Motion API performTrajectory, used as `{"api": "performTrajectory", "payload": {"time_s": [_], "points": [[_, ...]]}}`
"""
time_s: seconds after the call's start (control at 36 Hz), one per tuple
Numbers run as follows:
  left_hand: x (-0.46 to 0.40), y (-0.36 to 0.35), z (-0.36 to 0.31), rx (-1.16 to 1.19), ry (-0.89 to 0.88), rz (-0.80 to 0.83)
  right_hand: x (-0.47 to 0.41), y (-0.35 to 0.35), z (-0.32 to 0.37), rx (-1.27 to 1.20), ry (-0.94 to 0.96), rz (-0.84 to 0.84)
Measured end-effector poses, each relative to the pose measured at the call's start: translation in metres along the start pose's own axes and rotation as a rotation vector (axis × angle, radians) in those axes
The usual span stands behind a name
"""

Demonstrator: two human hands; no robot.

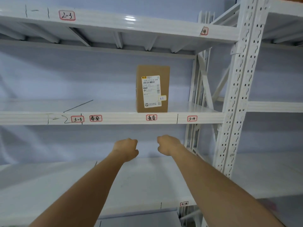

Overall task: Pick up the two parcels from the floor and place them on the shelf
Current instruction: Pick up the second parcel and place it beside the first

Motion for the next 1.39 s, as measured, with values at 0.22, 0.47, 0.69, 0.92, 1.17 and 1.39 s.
{"api": "performTrajectory", "payload": {"time_s": [0.22, 0.47, 0.69, 0.92, 1.17, 1.39], "points": [[0.012, -0.042, -0.018, 0.022, 0.001, 0.105, 0.0, -0.042, -0.024, -0.019, -0.015, 0.083], [0.04, -0.122, -0.05, 0.086, 0.003, 0.277, 0.013, -0.139, -0.054, -0.11, -0.044, 0.284], [0.083, -0.224, -0.089, 0.177, -0.012, 0.503, 0.046, -0.255, -0.085, -0.155, -0.117, 0.461], [0.159, -0.359, -0.125, 0.287, 0.017, 0.782, 0.094, -0.378, -0.122, -0.234, -0.215, 0.681], [0.241, -0.501, -0.182, 0.297, -0.07, 0.997, 0.184, -0.541, -0.161, -0.303, -0.397, 0.891], [0.299, -0.611, -0.237, 0.257, -0.257, 1.061, 0.246, -0.656, -0.202, -0.37, -0.577, 0.97]]}}
Point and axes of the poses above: each hand's wrist, its own x-axis away from the middle knuckle, its own y-axis out of the back of the hand, z = x × y, the point moved 4 cm from there along -x, towards the middle knuckle, and after that the axes turned 12 degrees about -x, right-handed, at the moved point
